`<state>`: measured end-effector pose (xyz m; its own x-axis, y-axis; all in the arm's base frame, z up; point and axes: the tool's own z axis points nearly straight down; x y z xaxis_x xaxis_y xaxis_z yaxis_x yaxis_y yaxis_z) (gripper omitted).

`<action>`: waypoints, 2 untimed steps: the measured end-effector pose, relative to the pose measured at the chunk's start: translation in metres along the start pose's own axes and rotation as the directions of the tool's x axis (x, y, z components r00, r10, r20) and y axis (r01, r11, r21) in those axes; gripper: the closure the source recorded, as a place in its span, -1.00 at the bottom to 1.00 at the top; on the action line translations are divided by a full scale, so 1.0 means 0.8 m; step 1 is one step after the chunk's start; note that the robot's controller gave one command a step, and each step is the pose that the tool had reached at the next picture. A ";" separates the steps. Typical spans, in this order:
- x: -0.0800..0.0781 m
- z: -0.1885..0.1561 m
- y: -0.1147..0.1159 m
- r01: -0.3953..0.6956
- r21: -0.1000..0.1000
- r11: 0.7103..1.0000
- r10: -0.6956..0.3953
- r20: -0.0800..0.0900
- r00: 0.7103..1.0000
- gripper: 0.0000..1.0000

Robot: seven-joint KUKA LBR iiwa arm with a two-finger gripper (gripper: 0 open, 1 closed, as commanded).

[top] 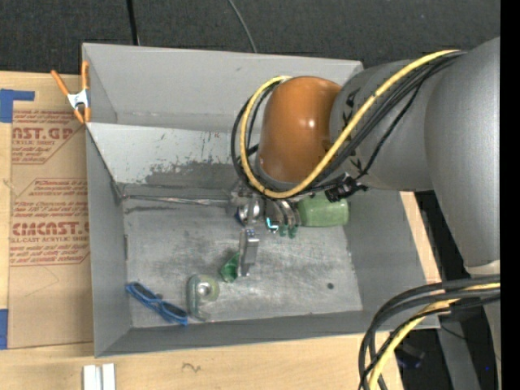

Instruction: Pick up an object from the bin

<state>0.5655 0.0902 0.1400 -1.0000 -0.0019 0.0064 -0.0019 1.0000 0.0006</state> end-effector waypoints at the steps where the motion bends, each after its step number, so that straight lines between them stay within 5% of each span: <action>1: 0.064 0.087 -0.013 0.304 0.002 0.953 -0.304 0.014 0.953 -1.00; 2: 0.046 0.049 -0.026 0.263 0.002 0.965 -0.263 0.010 0.965 -1.00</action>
Offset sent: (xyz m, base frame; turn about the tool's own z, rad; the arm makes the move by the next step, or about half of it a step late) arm -0.0528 -0.0115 -0.0700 -0.3069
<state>0.5287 0.0691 0.1012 -0.9644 -0.2646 -0.0039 -0.2646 0.9644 -0.0001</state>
